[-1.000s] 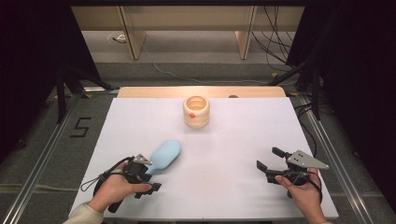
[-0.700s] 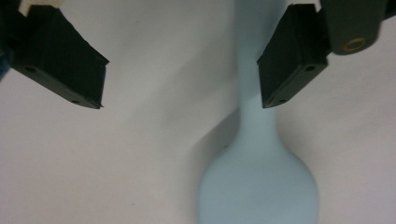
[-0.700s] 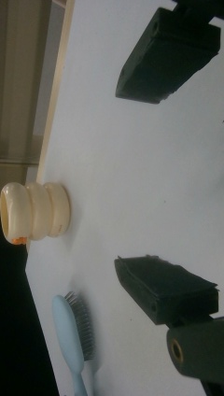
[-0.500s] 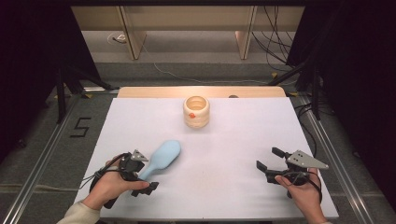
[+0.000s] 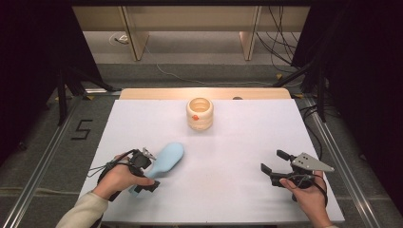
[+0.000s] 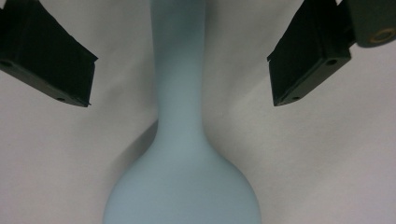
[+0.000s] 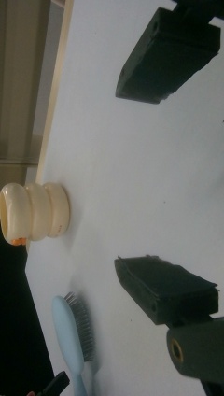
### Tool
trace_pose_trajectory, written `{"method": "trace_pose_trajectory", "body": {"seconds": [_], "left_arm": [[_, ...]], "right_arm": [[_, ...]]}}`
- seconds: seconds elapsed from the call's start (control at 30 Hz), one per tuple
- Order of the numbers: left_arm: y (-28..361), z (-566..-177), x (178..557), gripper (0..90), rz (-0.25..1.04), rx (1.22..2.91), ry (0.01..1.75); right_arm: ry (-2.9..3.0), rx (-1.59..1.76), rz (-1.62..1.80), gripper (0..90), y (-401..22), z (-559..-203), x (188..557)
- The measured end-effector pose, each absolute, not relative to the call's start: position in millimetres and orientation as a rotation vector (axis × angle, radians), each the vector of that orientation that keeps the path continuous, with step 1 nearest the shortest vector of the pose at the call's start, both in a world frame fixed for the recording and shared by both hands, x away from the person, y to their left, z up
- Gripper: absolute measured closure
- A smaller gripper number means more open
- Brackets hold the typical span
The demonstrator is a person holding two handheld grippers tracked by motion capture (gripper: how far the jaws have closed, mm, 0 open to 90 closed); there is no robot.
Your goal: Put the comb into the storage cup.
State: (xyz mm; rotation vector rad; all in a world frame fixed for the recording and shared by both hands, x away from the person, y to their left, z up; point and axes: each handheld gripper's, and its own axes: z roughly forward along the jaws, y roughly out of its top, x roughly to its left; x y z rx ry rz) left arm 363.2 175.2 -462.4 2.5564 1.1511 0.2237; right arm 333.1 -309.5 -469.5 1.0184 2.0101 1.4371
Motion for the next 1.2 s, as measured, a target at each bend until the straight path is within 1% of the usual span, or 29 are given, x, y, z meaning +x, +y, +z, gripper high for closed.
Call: {"method": "trace_pose_trajectory", "body": {"seconds": [0.2, 0.27, 0.43, 0.63, 0.7, 0.8, 1.1, 1.2], "left_arm": [[172.3, -466.1, 372.5, 9.4, 0.197, 2.588, 1.157], [172.4, -466.9, 375.3, 13.0, 0.184, 2.596, 1.156], [171.5, -467.3, 380.2, 15.5, 0.160, 2.611, 1.153], [170.2, -468.9, 383.4, 22.1, 0.121, 2.622, 1.159], [169.7, -469.4, 384.3, 23.0, 0.118, 2.630, 1.159], [168.5, -469.3, 384.6, 27.9, 0.122, 2.633, 1.157], [166.0, -468.4, 386.1, 38.5, 0.113, 2.662, 1.155], [165.3, -468.1, 387.2, 40.0, 0.112, 2.668, 1.154]], "right_arm": [[2.011, 1.019, 1.437, 16.1, -309.8, -469.2, 332.8], [2.011, 1.016, 1.438, 16.1, -309.6, -469.5, 333.2], [2.015, 1.014, 1.434, 16.1, -309.6, -469.3, 333.0], [2.015, 1.012, 1.434, 16.1, -309.7, -469.6, 333.2], [2.015, 1.014, 1.434, 16.1, -309.6, -469.6, 333.1], [2.015, 1.012, 1.433, 16.1, -309.5, -469.5, 333.1], [2.016, 1.011, 1.430, 16.1, -309.9, -469.4, 333.0], [2.016, 1.011, 1.430, 16.1, -309.8, -469.4, 333.0]]}}
